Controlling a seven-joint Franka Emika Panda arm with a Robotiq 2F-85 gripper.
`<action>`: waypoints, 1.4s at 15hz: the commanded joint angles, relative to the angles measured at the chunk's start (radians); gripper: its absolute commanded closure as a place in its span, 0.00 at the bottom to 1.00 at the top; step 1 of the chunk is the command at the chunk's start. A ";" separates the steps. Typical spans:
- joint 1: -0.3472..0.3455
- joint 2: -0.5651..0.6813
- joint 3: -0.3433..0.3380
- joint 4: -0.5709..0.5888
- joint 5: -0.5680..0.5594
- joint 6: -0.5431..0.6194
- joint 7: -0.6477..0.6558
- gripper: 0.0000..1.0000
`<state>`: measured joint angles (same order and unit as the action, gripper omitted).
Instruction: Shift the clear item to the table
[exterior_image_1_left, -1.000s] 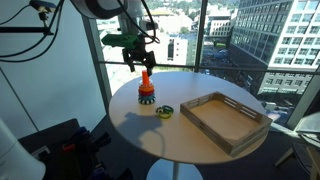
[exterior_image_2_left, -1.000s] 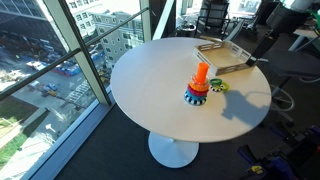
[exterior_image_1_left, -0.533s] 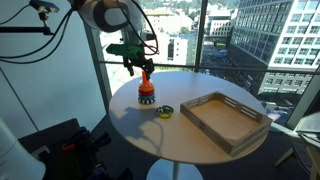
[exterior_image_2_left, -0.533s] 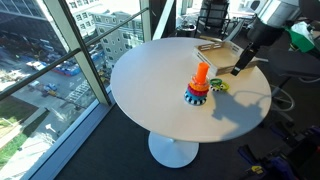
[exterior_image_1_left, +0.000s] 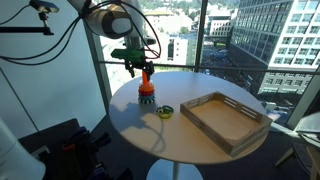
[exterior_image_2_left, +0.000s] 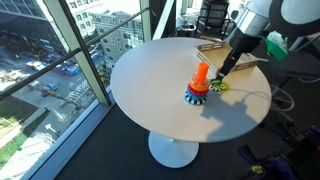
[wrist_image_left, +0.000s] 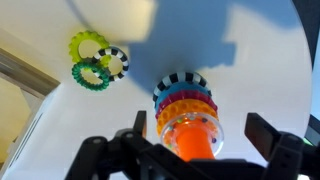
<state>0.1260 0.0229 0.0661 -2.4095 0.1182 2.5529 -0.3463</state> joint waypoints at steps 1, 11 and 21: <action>-0.007 0.060 0.023 0.057 -0.030 0.008 0.031 0.00; 0.001 0.181 0.051 0.138 -0.111 0.034 0.138 0.00; 0.008 0.265 0.056 0.206 -0.156 0.062 0.178 0.00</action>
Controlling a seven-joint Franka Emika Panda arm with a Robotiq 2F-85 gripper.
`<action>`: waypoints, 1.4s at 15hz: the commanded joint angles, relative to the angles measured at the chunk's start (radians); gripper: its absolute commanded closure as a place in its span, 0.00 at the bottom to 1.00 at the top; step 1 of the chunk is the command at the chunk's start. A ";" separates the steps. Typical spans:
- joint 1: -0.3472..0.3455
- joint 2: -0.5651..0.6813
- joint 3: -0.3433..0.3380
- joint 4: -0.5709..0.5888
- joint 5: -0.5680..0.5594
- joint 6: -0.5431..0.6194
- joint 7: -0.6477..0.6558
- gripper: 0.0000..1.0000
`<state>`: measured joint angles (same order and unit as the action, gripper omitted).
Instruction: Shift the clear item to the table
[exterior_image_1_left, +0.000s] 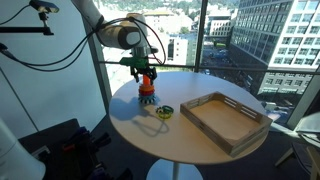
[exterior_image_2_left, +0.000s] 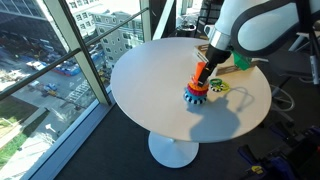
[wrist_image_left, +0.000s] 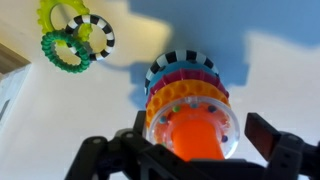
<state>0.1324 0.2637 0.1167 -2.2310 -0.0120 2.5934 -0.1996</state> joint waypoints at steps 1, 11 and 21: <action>0.002 0.028 0.006 0.025 -0.026 0.036 0.031 0.00; -0.008 0.058 0.020 0.005 -0.013 0.136 0.013 0.32; -0.003 -0.034 0.027 -0.061 -0.017 0.132 0.018 0.32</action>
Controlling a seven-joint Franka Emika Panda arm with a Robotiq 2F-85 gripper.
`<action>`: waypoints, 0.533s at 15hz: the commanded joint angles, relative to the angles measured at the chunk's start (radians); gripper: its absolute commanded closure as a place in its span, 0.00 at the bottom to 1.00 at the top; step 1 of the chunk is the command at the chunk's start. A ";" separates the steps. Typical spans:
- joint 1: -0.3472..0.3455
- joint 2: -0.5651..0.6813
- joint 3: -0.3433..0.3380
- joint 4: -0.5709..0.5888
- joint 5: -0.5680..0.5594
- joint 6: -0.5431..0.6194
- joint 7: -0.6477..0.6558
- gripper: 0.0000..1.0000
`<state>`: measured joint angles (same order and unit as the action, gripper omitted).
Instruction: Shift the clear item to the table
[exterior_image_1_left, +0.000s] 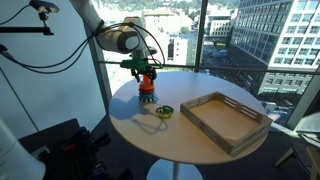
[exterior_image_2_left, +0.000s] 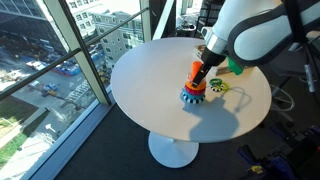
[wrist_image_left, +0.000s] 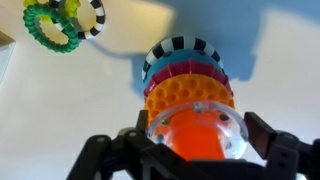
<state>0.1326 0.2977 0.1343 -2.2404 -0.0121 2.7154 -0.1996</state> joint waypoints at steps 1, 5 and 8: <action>-0.004 -0.085 0.010 -0.062 -0.017 0.010 0.019 0.32; 0.001 -0.159 0.001 -0.105 -0.030 0.009 0.038 0.32; -0.001 -0.216 -0.003 -0.130 -0.033 0.005 0.046 0.32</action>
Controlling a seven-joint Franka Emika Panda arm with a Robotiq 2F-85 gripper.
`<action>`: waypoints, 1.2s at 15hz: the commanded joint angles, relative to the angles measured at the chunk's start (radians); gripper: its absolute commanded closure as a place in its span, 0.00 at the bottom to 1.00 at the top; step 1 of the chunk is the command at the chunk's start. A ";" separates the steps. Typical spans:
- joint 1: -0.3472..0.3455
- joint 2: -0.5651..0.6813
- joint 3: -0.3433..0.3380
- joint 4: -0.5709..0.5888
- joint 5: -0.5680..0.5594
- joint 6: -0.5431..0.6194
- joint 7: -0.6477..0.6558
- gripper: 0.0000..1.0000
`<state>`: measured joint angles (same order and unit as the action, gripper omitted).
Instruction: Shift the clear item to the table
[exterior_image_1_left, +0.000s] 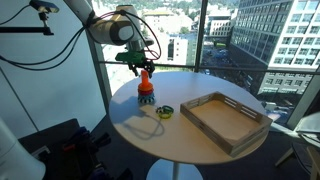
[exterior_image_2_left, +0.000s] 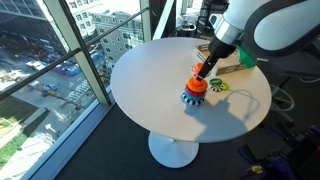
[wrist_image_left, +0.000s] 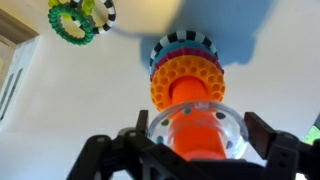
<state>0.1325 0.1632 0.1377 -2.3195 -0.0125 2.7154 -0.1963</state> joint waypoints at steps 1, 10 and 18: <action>-0.002 -0.102 -0.007 -0.060 -0.032 0.004 0.046 0.32; -0.029 -0.224 -0.042 -0.089 -0.026 -0.028 0.093 0.32; -0.096 -0.172 -0.109 -0.080 -0.006 -0.080 0.075 0.32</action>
<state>0.0565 -0.0269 0.0457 -2.4031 -0.0156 2.6655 -0.1346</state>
